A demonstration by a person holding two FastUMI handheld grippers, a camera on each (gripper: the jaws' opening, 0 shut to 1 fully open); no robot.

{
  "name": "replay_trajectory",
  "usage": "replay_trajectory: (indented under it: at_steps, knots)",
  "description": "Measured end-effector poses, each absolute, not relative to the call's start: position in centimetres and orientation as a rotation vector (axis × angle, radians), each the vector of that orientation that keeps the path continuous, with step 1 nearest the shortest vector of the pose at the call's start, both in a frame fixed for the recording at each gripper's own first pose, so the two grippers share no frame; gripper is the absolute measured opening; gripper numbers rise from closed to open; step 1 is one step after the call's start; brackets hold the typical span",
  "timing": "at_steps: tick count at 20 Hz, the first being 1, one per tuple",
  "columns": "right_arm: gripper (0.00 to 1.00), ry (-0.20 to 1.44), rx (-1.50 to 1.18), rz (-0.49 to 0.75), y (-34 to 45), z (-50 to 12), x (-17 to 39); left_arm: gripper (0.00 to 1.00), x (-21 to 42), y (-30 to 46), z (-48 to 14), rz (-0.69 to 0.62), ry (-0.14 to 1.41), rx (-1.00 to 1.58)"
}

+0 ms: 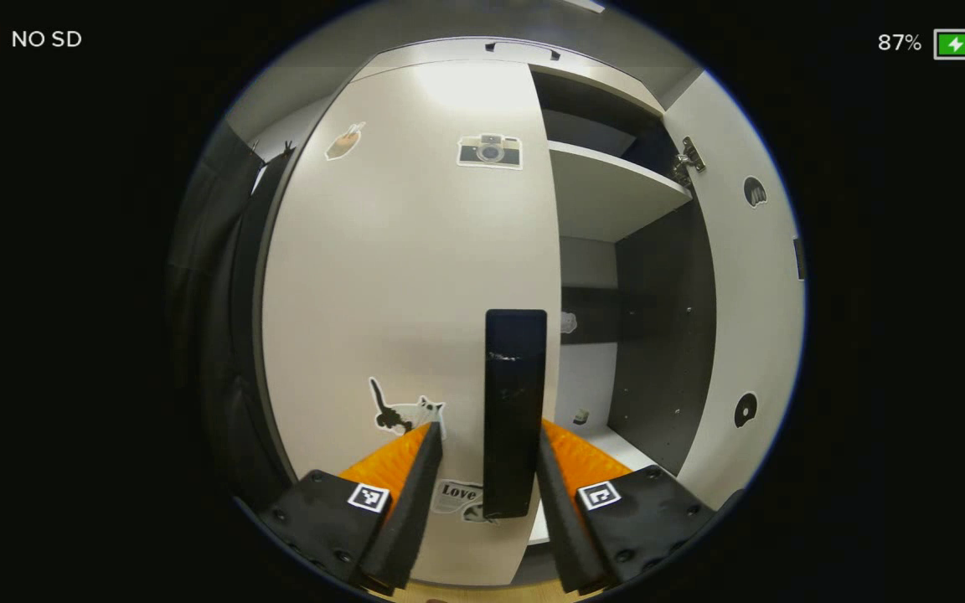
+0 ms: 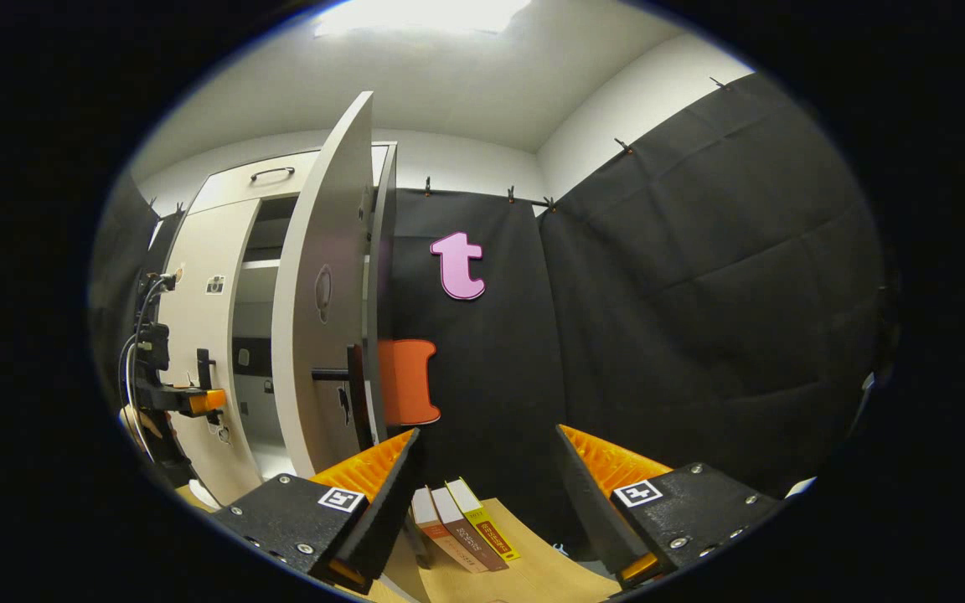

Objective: Open the right door of the double-door shoe cabinet with the right hand, and open the left door with the left hand.

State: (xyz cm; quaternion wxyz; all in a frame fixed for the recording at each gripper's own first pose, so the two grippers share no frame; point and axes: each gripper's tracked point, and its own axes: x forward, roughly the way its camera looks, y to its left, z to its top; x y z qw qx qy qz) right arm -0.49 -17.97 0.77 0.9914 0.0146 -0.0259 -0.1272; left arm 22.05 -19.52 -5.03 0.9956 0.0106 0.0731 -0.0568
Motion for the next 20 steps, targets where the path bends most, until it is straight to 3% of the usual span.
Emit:
replay_trajectory:
  at_steps: [2, 4, 7, 14, 20]
  knots:
    - [0.92, -0.051, 0.028, -0.253, -17.9, 0.7, -0.5, 0.58, 22.3, -20.9, -5.0, -0.157, 0.139, 0.007]
    - [0.92, -0.047, 0.030, -0.245, -17.6, 0.6, -0.5, 0.31, 21.9, -20.9, -5.0, -0.154, 0.142, 0.032]
    - [0.92, -0.045, 0.013, -0.243, -17.5, 0.5, -0.6, 0.31, 21.6, -20.7, -5.1, -0.140, 0.151, 0.007]
    - [0.92, -0.035, 0.021, -0.204, -15.9, 0.5, -0.5, 0.16, 21.0, -20.5, -5.1, -0.197, 0.136, -0.014]
    - [0.92, -0.027, 0.035, -0.177, -13.5, 0.8, -0.8, 0.14, 20.6, -20.3, -5.1, -0.261, 0.133, -0.031]
